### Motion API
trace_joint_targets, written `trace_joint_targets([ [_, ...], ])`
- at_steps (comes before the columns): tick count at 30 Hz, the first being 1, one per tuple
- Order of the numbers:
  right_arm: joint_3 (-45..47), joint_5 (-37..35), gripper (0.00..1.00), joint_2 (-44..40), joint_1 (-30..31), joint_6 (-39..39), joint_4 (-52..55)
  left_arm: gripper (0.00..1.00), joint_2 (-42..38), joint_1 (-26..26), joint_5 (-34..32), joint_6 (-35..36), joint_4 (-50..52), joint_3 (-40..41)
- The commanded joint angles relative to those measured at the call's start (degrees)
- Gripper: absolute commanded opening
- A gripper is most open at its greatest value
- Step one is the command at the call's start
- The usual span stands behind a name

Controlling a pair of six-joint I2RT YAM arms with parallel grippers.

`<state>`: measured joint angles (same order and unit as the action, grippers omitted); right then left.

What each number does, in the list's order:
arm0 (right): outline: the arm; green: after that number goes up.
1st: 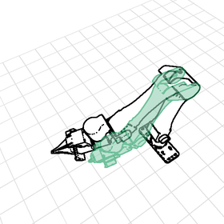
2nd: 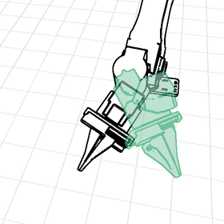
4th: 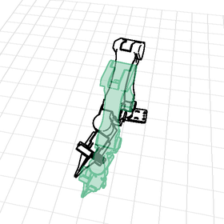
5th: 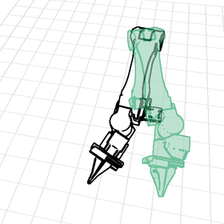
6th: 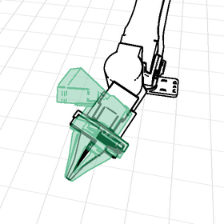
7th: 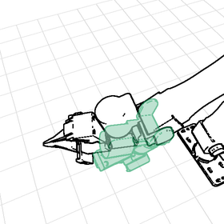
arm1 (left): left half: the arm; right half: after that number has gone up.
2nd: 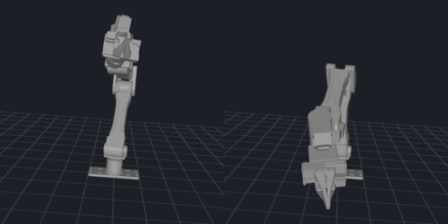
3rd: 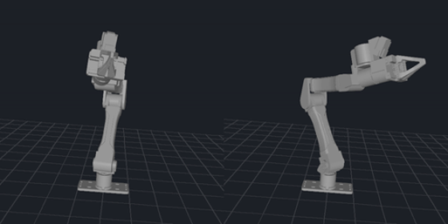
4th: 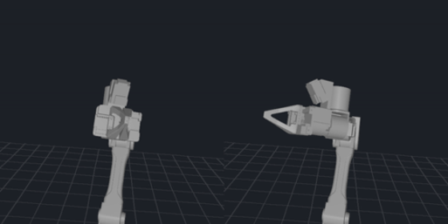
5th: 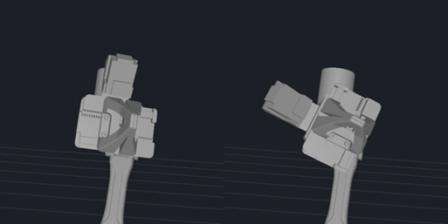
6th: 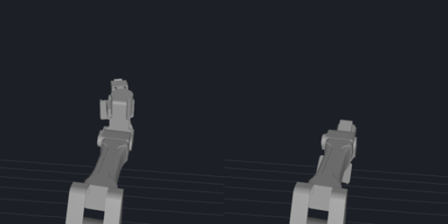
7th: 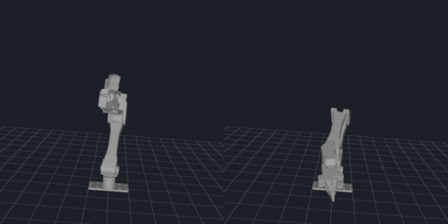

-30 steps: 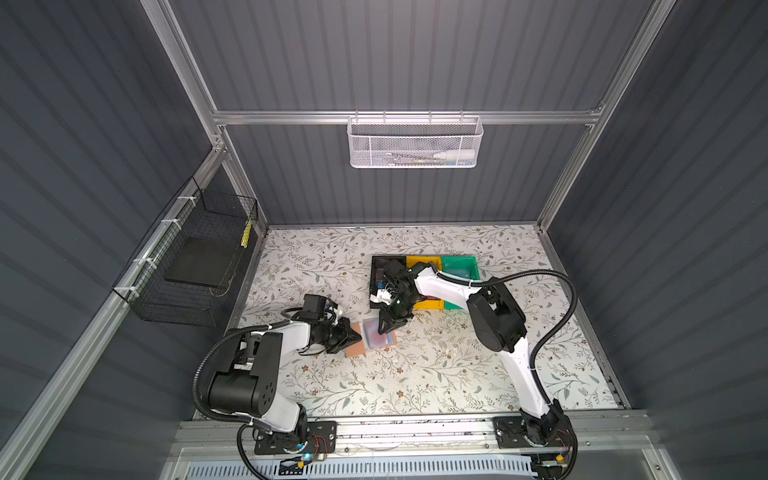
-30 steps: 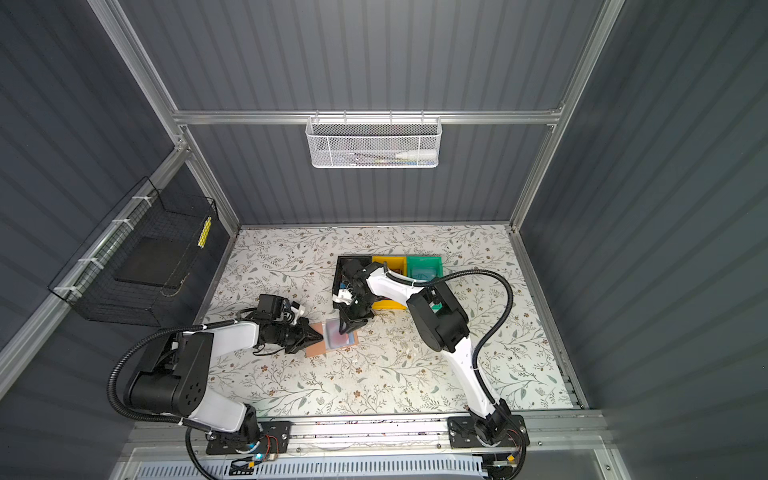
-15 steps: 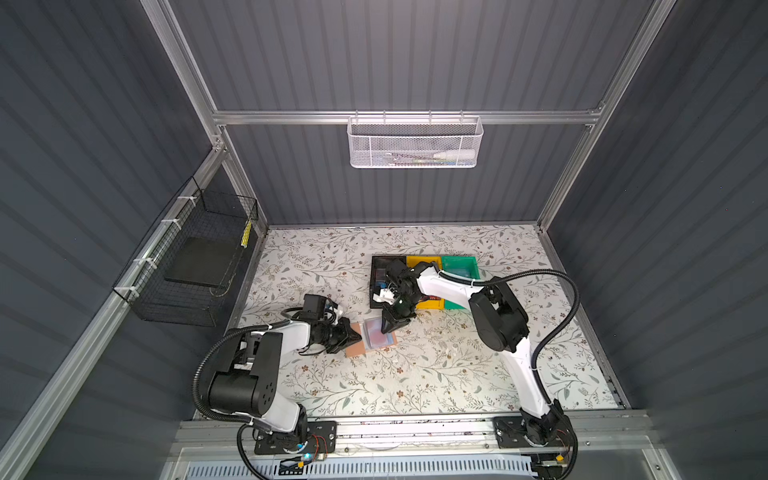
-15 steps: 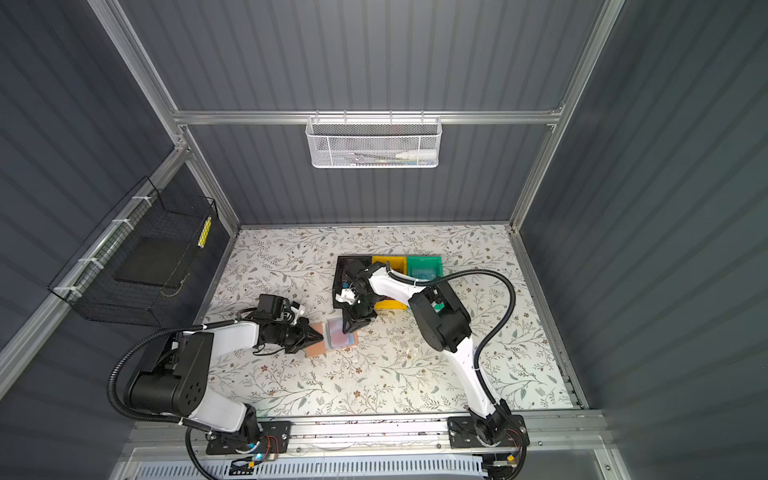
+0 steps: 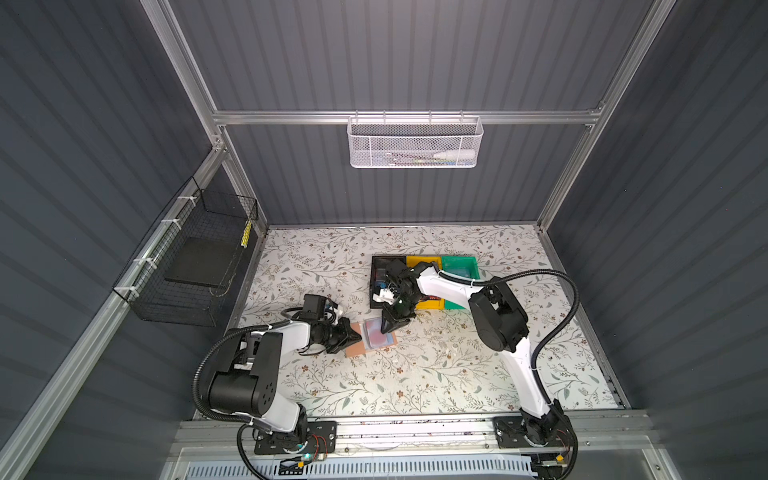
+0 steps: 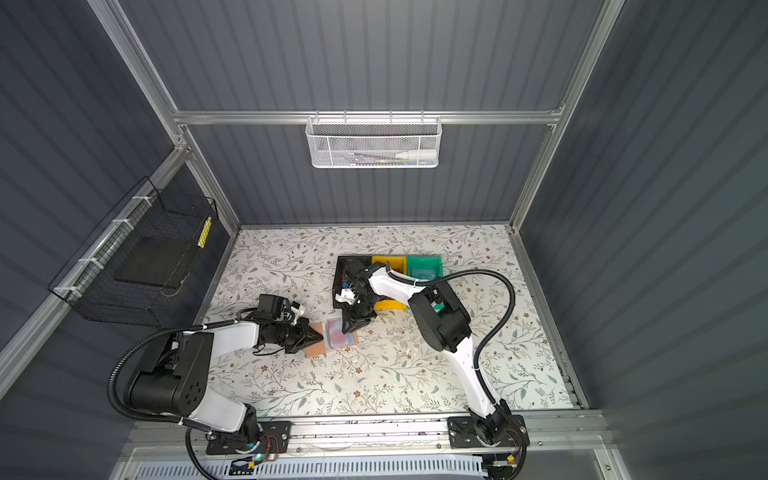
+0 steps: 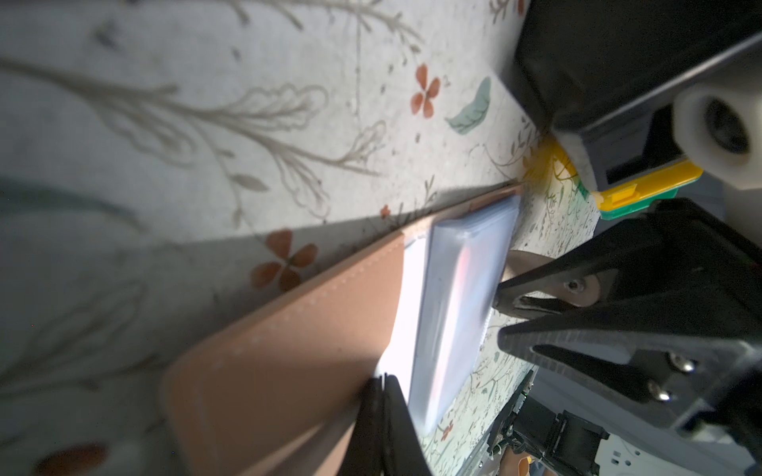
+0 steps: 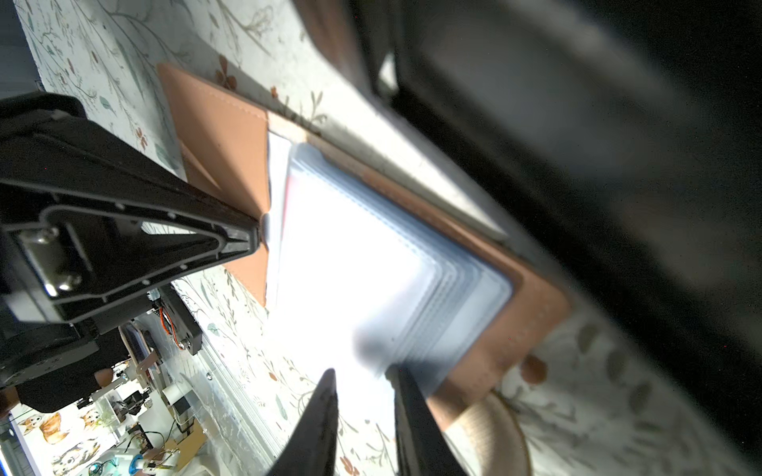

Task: Take the credit cards out of the card holder
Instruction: Flip over the card slot in the card holder.

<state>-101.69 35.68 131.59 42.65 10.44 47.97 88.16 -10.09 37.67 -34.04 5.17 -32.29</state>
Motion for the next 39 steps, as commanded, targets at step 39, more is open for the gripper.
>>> trace_joint_targets([
  [39,-3.52,4.45,0.29,2.83,0.85,-0.09,1.18,0.06,-5.98,0.77,-4.65,5.48,14.77,-5.82],
])
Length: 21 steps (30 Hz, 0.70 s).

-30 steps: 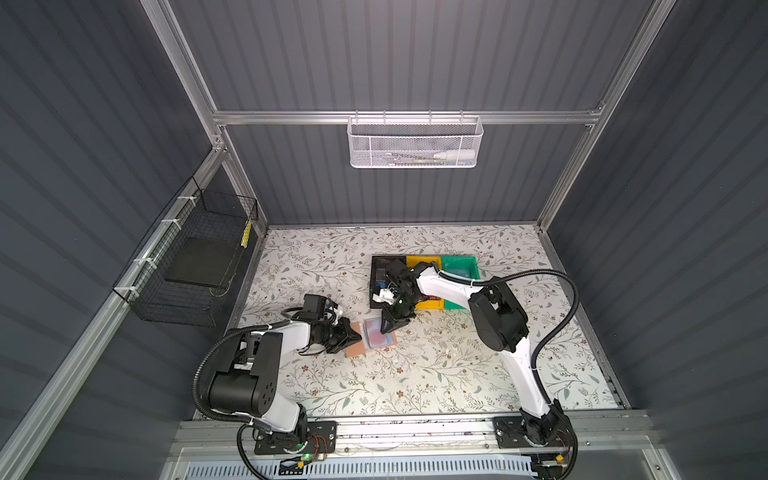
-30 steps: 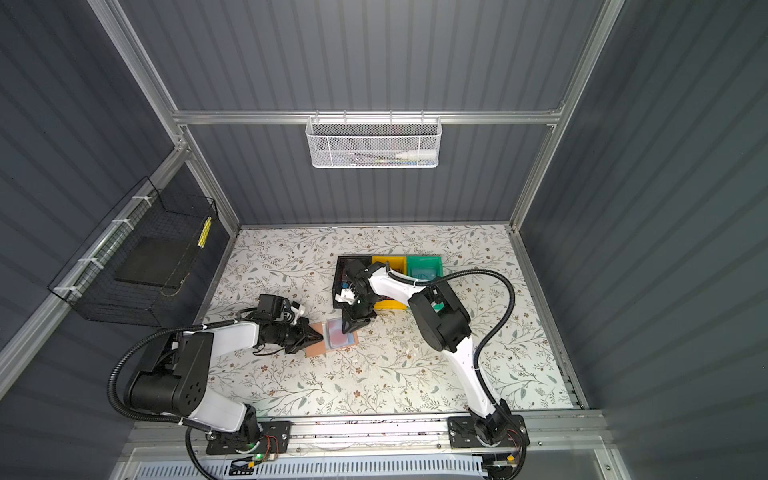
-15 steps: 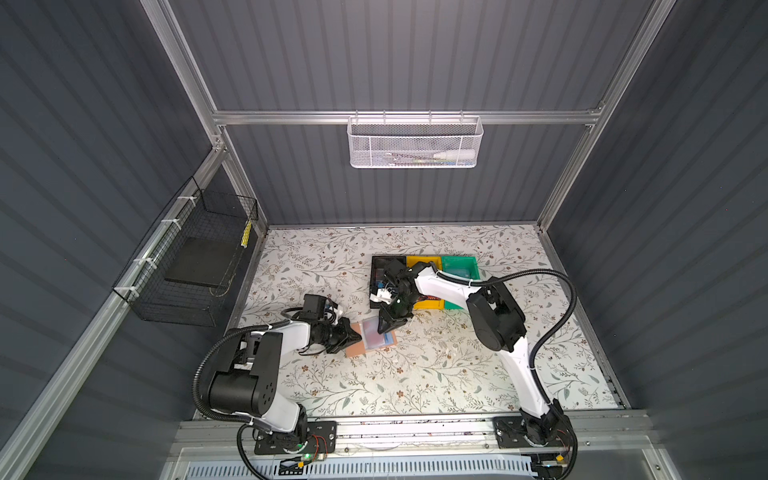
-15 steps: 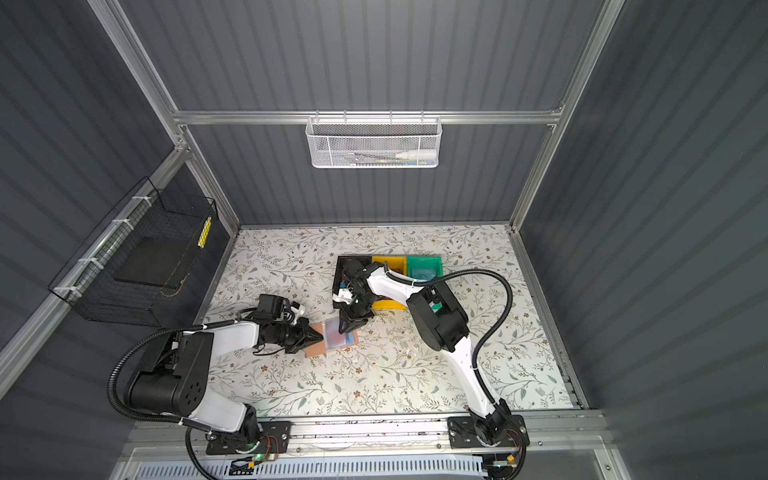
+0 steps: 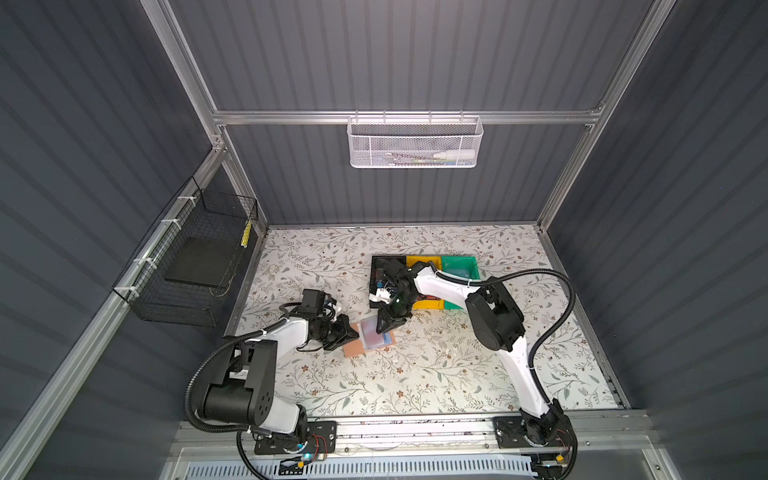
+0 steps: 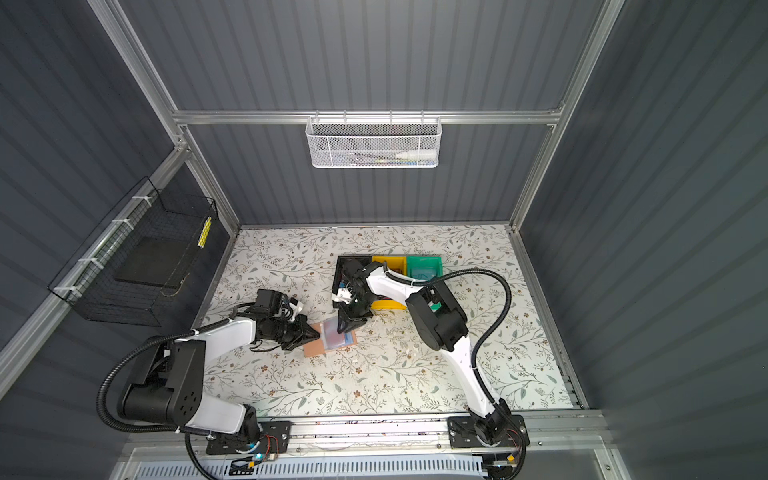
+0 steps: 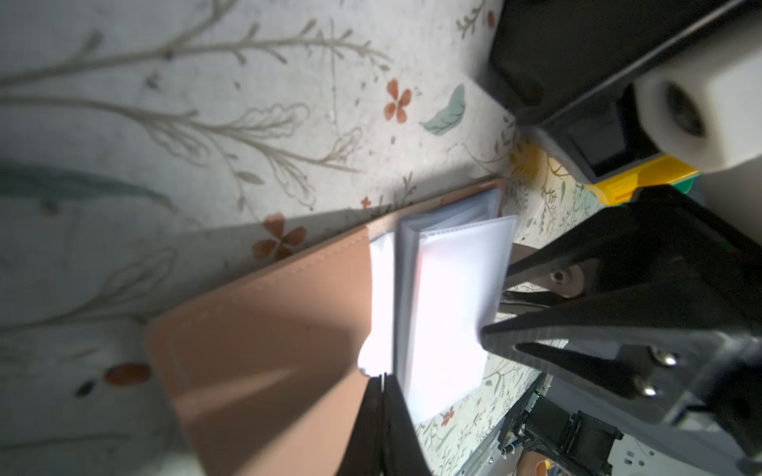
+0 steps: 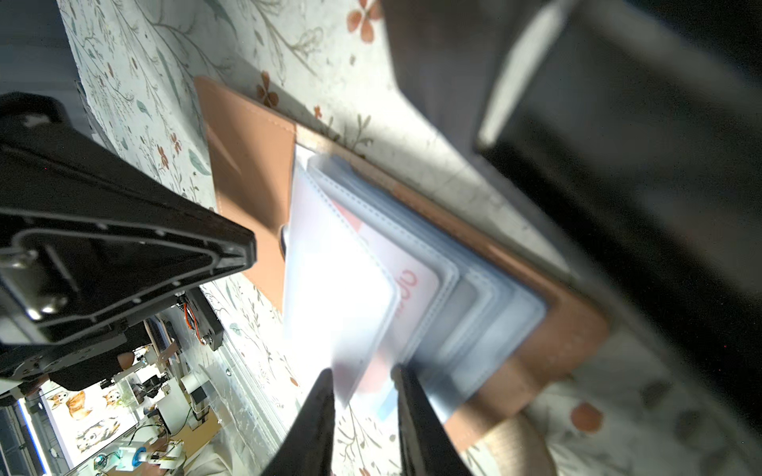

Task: Take the credit cards out of the card holder
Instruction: Flip over the card slot in the card holder.

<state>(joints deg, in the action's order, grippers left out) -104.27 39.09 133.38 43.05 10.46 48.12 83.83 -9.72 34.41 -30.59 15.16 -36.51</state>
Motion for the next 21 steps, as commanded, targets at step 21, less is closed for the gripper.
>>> trace_joint_targets([
  [21,-6.36,7.84,0.32,1.70,1.25,-3.18,3.42,0.06,-5.44,1.28,-4.97,3.78,8.95,-0.32],
])
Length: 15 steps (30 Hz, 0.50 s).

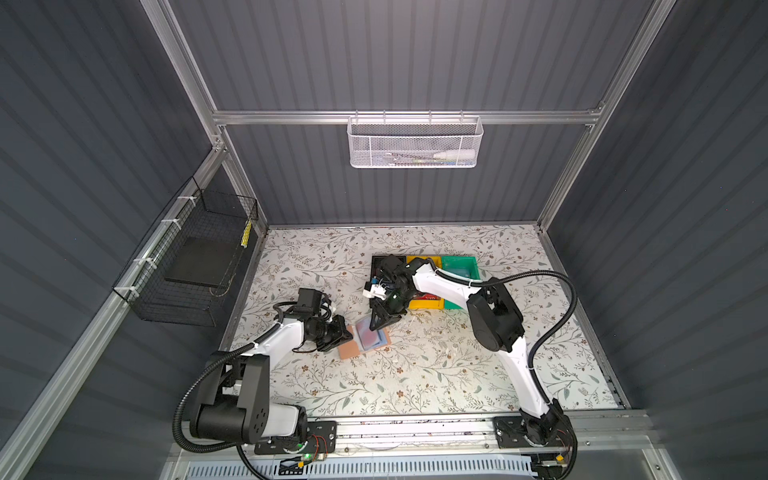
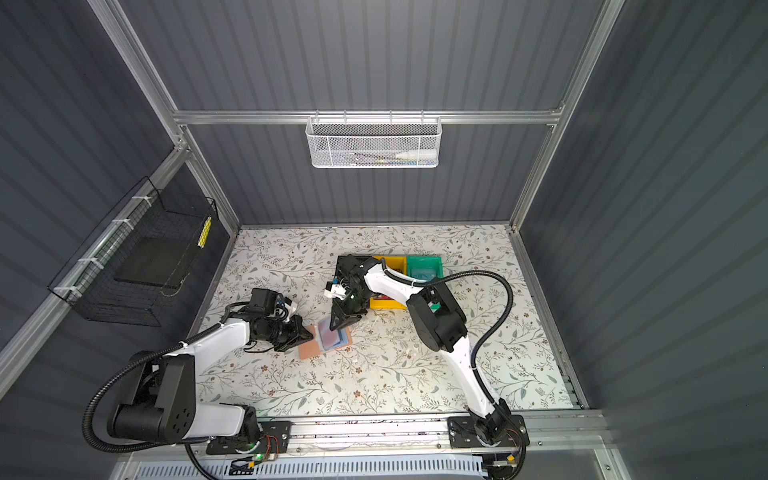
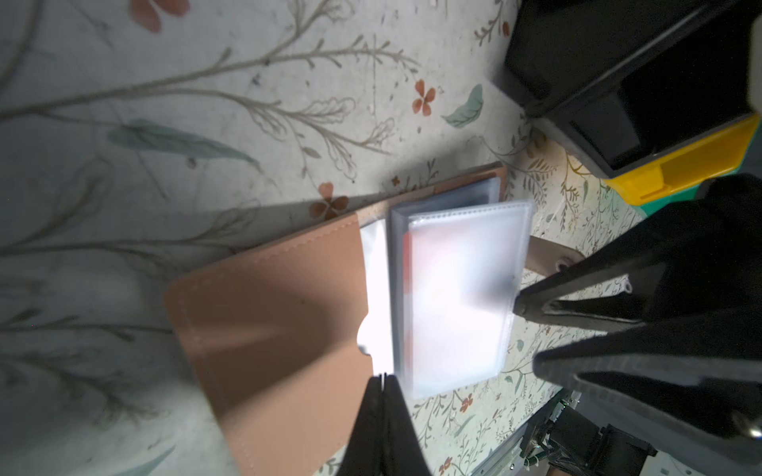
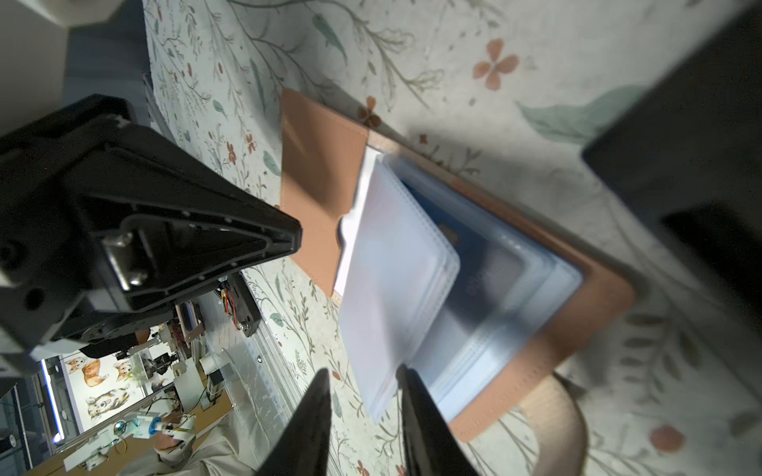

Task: Take the credit cards out of the card holder
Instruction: Flip over the card slot in the card holder.

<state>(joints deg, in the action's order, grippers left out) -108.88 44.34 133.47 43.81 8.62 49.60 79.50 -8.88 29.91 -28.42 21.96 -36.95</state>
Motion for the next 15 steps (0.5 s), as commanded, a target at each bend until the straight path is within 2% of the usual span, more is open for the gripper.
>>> trace_joint_targets([
  [1,-2.07,2.60,0.32,1.98,0.57,-1.50,2.15,0.06,-1.10,0.45,-0.40,1.60,2.13,0.12],
  [15,-4.06,2.79,0.32,3.38,1.53,-2.65,3.98,0.05,-1.88,0.71,-0.42,2.09,2.48,0.47],
])
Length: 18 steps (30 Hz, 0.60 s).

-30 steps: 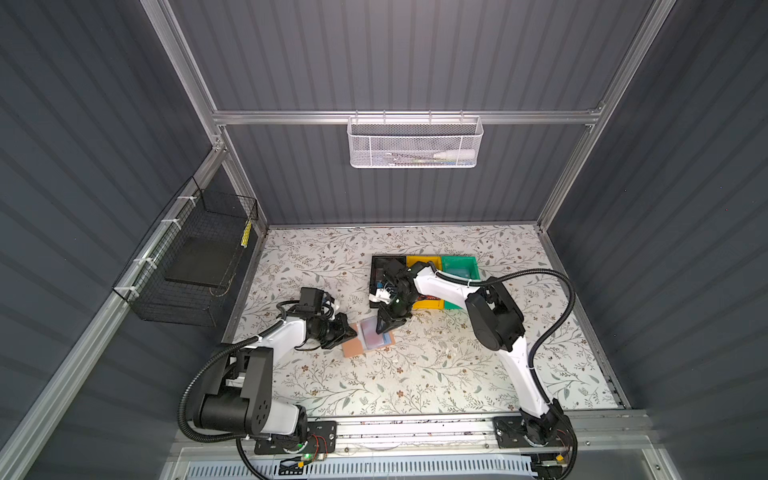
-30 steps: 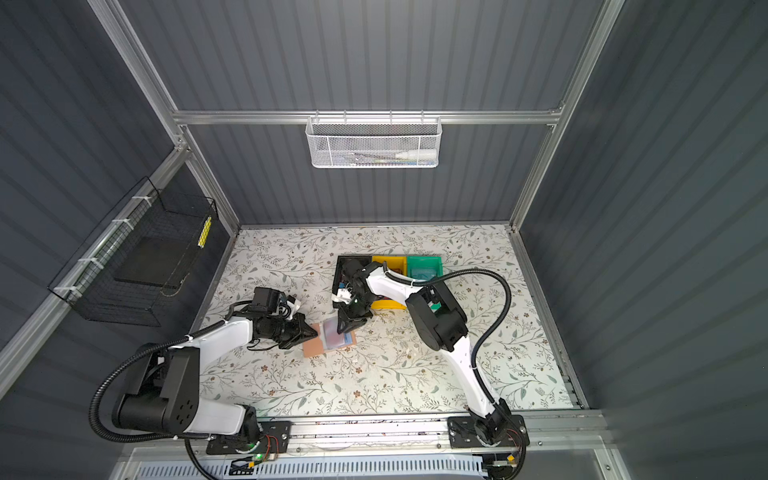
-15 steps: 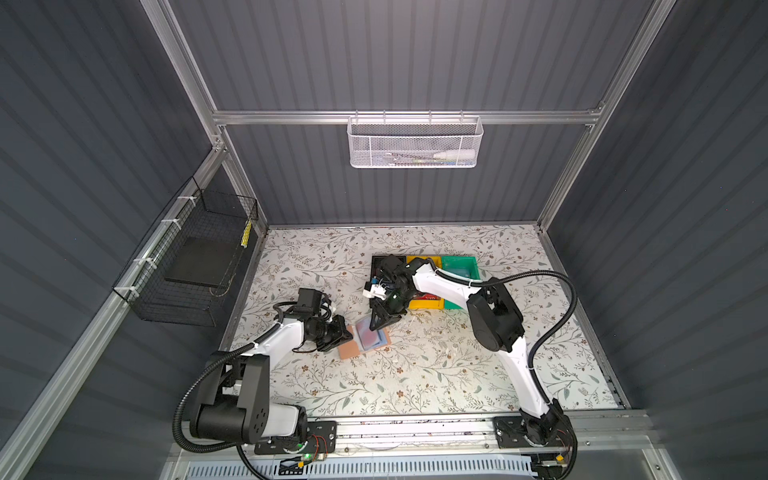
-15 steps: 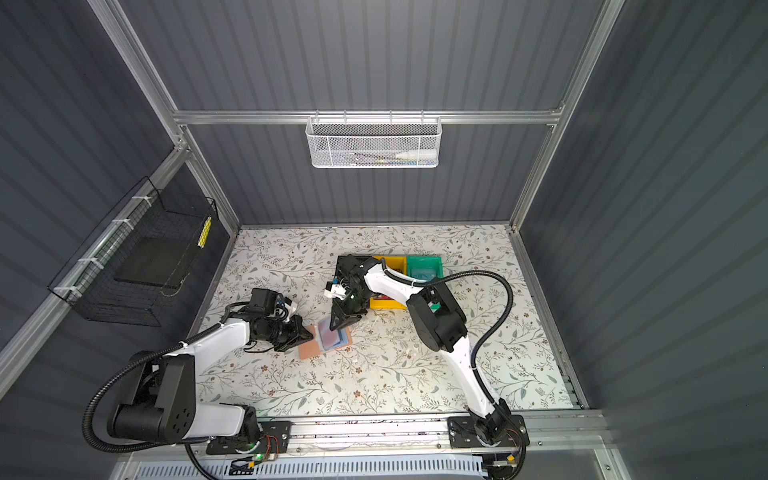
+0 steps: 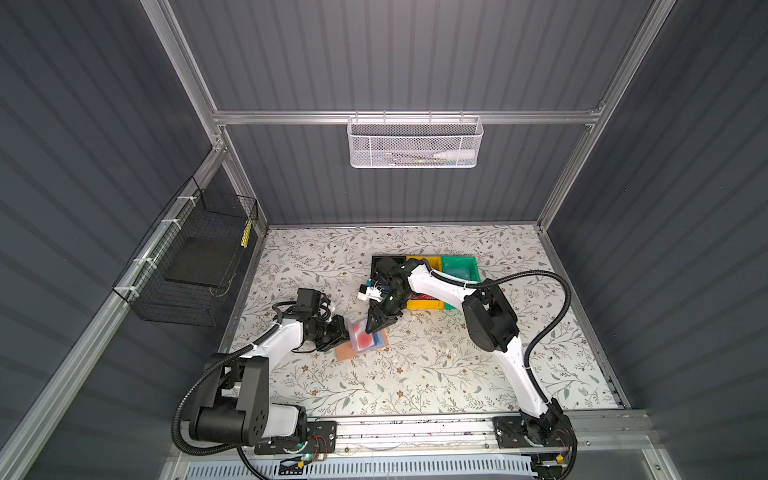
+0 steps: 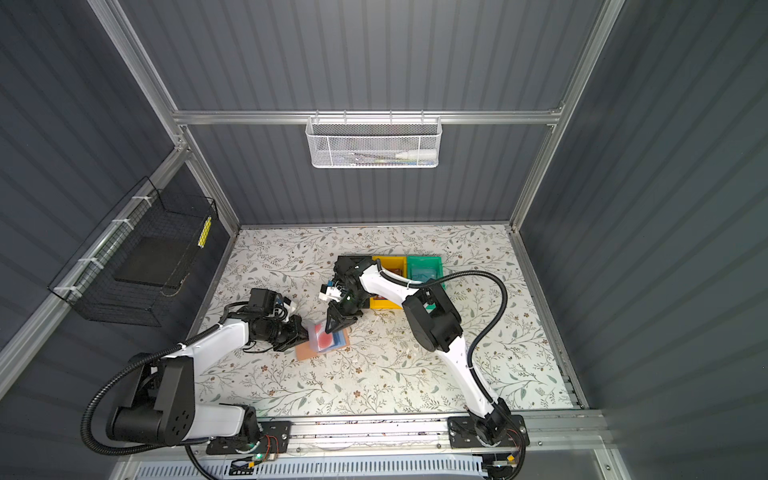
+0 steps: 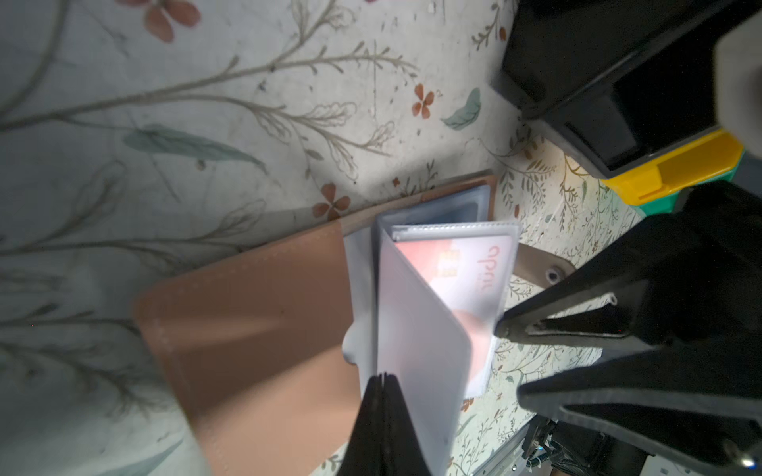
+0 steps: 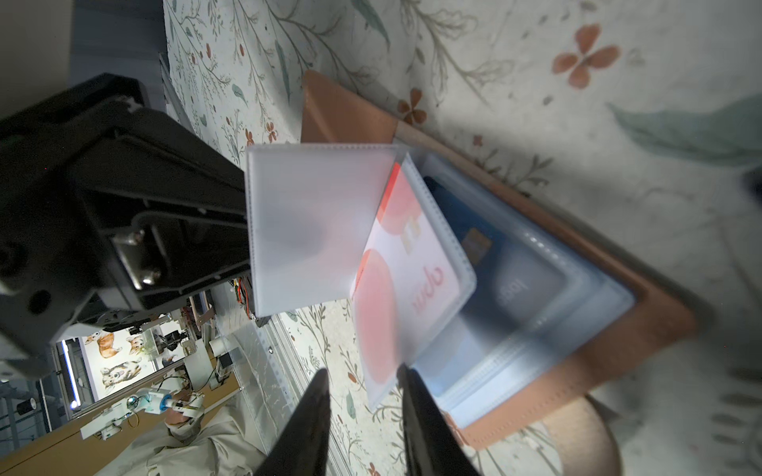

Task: Take the credit cards out of the card holder
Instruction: Flip over the card slot in the card holder.

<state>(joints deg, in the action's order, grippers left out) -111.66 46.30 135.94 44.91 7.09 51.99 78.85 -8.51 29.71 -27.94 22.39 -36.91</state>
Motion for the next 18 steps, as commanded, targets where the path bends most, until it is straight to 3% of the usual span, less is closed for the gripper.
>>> trace_joint_targets([
  [1,-1.33,0.65,0.32,0.99,0.44,-1.08,1.71,0.05,-1.39,0.43,-0.35,1.74,2.41,0.36],
  [9,-0.63,-0.86,0.33,1.35,0.45,-0.85,1.81,0.05,-4.84,1.12,-5.95,4.43,10.96,-3.22],
  [18,0.11,-1.21,0.33,1.61,0.45,-0.95,1.91,0.09,-10.53,1.22,-6.73,0.81,15.29,-9.05],
])
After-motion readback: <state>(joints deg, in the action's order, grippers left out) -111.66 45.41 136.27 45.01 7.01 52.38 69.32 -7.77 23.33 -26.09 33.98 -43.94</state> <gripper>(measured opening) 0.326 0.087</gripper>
